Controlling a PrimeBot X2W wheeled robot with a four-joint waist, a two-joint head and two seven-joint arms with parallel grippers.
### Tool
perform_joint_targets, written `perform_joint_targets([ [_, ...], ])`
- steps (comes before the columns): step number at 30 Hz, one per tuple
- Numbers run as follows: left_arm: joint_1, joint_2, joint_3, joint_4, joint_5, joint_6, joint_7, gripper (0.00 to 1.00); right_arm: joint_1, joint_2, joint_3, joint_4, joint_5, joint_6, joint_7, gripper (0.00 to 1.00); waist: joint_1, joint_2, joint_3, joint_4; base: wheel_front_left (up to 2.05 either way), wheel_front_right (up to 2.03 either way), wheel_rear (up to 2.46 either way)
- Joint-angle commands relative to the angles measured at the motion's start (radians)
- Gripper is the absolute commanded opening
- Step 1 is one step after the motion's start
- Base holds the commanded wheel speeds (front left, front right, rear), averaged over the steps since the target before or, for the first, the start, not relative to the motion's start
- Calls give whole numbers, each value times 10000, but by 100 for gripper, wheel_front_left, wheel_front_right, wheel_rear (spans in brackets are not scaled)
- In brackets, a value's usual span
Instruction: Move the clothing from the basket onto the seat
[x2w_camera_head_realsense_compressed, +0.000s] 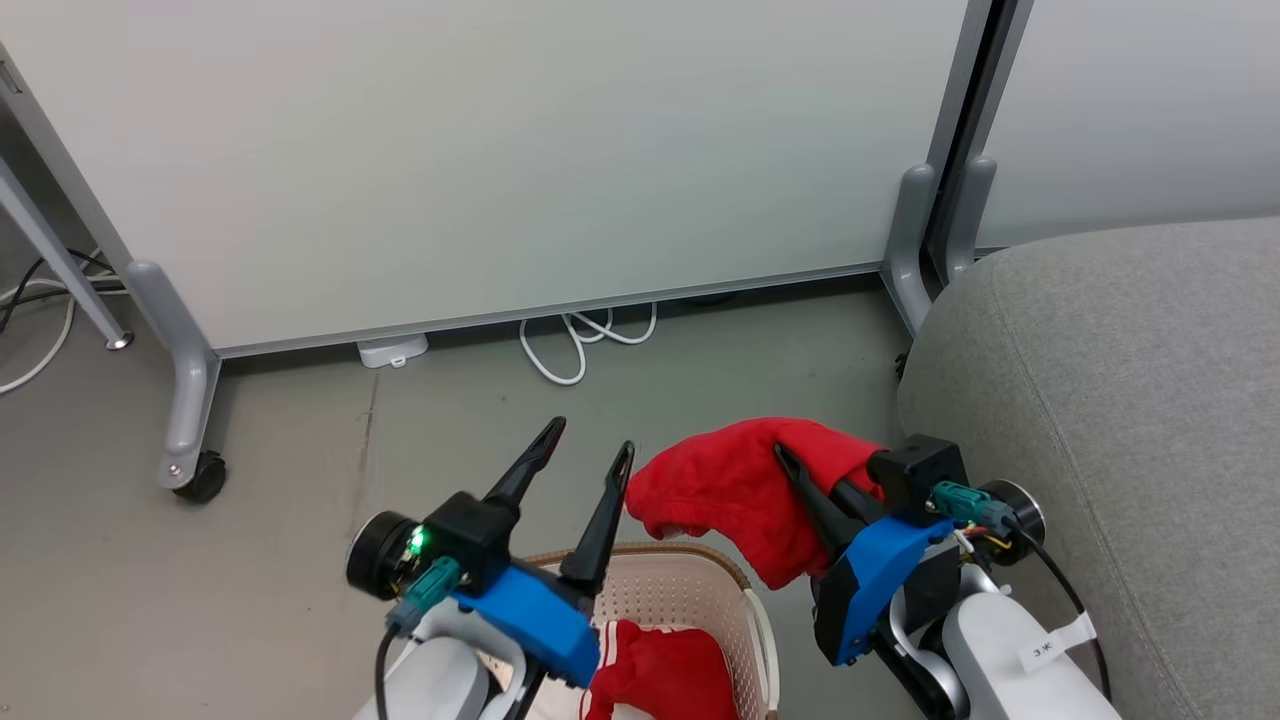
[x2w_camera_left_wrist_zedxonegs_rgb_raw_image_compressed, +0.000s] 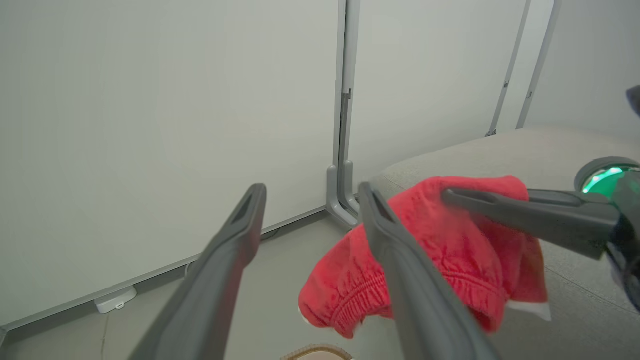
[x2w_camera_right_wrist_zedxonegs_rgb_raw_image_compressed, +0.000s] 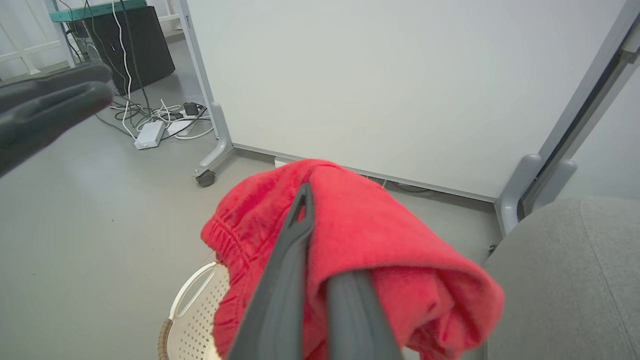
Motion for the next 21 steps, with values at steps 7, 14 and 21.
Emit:
perform_joint_targets([
  [7, 1182, -54, 1395, -514, 744, -291, -27, 100, 278, -45, -361, -419, -158, 5, 125, 0, 0, 0, 3, -16, 0, 0, 0],
  [14, 1904, -254, 2335, -723, 1211, -492, -27, 100, 510, -56, -594, -665, -237, 5, 239, 0, 0, 0, -13, -4, 0, 0, 0],
  [21, 2081, -490, 2757, -718, 1534, -614, -27, 100, 654, -26, -814, -829, -299, 5, 292, 0, 0, 0, 16, 19, 0, 0, 0],
])
